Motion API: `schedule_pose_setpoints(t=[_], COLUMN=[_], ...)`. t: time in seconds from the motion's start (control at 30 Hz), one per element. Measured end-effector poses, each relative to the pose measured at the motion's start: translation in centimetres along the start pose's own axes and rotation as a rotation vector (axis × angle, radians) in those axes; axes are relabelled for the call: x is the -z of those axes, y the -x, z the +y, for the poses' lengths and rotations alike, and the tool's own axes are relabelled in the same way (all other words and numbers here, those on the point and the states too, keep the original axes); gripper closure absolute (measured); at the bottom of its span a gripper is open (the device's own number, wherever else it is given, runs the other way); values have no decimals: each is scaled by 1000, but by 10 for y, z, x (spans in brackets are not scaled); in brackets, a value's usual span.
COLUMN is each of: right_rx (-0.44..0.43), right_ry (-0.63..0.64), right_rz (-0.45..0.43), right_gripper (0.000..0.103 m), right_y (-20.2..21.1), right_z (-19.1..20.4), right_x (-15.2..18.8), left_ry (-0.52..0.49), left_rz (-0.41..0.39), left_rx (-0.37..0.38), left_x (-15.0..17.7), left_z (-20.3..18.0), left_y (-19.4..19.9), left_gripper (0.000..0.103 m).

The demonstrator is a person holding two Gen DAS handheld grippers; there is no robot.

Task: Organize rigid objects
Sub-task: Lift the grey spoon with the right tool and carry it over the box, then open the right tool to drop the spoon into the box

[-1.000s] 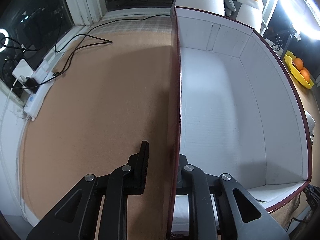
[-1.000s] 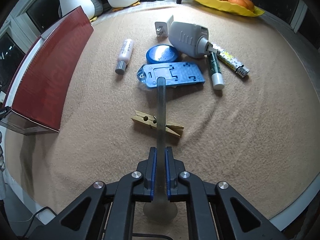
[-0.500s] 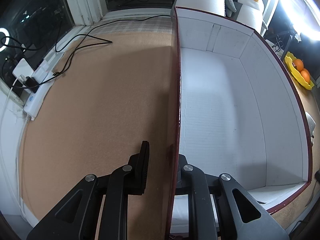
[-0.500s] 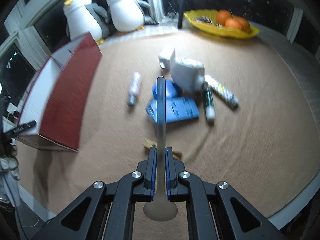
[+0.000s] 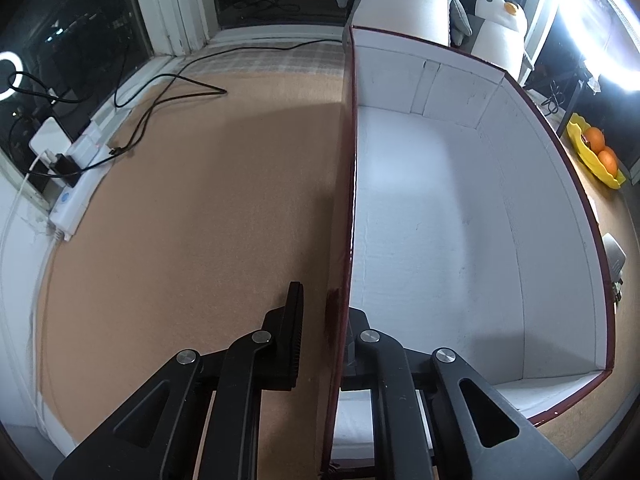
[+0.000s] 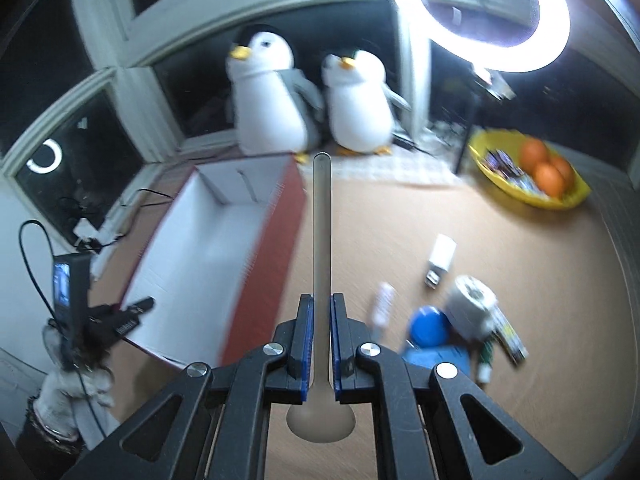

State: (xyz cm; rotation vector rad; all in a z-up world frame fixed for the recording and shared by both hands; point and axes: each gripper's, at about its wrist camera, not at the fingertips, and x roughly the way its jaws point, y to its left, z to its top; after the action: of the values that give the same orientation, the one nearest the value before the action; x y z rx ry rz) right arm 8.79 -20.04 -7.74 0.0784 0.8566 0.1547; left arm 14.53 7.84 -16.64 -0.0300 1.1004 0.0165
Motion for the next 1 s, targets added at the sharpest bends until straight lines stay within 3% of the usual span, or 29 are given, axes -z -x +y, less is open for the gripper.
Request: schedule_pose_setpoints(t=[0.43, 1.0], right_rx=[-167, -175], right_ry=[82, 139], right_rz=[68, 170], right_gripper=[96, 96], right_y=[-53, -117], right_z=[71, 108], right_x=[-31, -41], left_ry=[30, 78], left_rz=[-25, -44], left_rx=[-8, -25], left_x=[6, 11], left_z=[2, 2], left_y=[5, 8], left_gripper=[94, 94])
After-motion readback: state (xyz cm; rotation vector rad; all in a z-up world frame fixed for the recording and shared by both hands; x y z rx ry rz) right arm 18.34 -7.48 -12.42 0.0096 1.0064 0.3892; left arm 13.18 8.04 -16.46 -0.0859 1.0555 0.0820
